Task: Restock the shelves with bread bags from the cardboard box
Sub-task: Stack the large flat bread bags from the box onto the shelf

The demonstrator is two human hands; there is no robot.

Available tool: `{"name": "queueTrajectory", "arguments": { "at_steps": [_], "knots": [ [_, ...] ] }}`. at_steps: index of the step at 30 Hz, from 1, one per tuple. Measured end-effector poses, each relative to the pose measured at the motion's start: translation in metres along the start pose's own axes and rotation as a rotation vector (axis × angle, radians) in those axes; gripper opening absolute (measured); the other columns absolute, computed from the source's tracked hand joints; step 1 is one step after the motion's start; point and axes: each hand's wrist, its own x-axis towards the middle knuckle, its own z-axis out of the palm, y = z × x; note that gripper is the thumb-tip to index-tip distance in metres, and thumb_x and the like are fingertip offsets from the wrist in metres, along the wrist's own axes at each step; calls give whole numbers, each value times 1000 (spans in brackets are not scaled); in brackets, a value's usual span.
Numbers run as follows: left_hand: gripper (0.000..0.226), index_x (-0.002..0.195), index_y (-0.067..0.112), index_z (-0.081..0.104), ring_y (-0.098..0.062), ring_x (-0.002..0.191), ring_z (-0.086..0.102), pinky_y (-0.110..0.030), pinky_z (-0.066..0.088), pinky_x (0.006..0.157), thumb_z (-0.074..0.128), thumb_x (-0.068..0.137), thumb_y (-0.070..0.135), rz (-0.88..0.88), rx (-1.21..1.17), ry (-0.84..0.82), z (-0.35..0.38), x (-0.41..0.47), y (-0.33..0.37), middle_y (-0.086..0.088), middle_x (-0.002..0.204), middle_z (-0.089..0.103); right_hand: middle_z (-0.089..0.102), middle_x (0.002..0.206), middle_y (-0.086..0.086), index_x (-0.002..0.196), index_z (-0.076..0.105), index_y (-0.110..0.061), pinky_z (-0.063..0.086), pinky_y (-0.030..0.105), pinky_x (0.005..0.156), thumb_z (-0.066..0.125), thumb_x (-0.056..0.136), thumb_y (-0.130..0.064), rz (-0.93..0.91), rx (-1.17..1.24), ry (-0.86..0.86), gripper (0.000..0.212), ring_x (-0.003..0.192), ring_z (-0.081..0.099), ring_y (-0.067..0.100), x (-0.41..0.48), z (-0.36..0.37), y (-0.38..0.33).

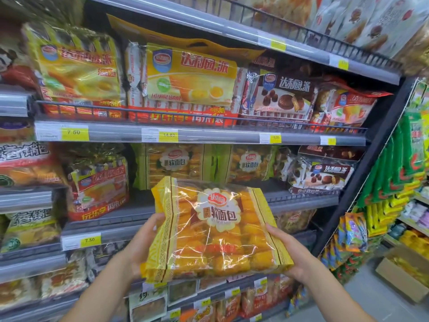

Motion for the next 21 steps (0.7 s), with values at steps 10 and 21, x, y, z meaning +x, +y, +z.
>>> {"name": "queueTrajectory", "arguments": {
  "at_steps": [10,21],
  "knots": [
    [94,142,17,50,-37,117,68,-58,51,103,97,65,40,-22,179,126,-16,27,0,-15,127,71,71,123,18,134,61,-12,59,43,84,64,95,-27,-112,-133,-5,42,110,70,36,61,-5,-20],
    [118,161,18,23,-26,150,30,-47,25,123,86,69,56,219,390,427,-39,108,76,-3,165,30,71,121,19,132,61,-7,56,50,94,71,86,-22,-160,-223,-141,50,111,69,38,209,11,-87]
  ]
}}
